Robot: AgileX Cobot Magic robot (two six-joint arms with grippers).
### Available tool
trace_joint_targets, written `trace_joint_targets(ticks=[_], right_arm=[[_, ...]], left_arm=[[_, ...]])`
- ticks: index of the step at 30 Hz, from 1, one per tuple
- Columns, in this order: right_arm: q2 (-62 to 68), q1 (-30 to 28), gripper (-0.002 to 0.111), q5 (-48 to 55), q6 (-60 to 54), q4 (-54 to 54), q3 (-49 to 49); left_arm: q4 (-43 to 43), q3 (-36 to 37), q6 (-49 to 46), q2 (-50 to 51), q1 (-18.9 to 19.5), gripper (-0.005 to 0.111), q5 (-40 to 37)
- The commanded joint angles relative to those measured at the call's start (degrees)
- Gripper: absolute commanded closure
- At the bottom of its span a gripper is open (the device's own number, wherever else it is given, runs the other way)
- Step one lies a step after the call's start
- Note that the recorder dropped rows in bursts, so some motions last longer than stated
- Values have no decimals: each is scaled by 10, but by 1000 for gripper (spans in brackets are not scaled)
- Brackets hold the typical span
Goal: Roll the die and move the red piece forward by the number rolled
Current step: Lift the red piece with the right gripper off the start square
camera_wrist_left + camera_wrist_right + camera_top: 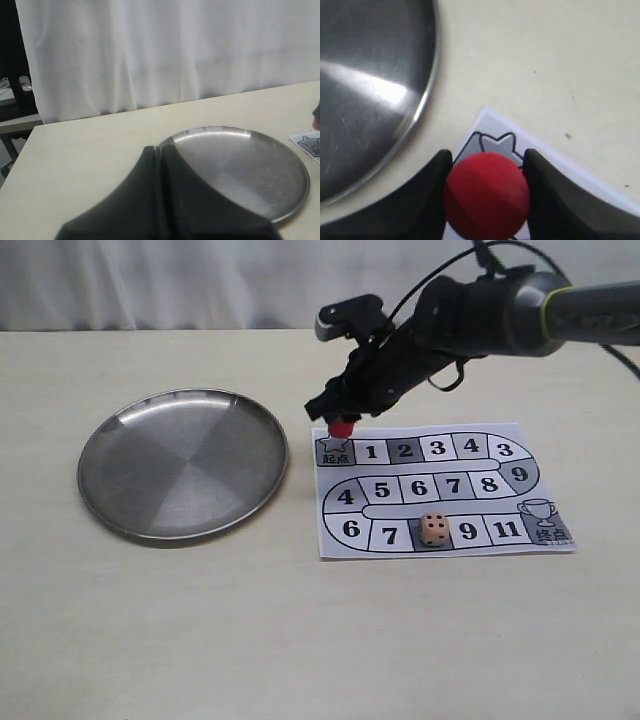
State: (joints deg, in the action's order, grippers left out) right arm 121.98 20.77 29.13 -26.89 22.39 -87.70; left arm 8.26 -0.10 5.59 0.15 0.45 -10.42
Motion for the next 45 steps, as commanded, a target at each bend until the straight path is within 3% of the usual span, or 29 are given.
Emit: trace_joint_targets(ticks=[1, 18, 45], right_arm=[[-53, -29, 104, -3, 8, -4, -2], [43, -43, 104, -33, 19, -8, 35], [43, -43, 104, -29, 21, -8, 35]], left_arm=[[0, 1, 1, -1, -5, 107, 5], [0, 1, 1, -1, -5, 107, 5], [0, 1, 1, -1, -5, 107, 5]])
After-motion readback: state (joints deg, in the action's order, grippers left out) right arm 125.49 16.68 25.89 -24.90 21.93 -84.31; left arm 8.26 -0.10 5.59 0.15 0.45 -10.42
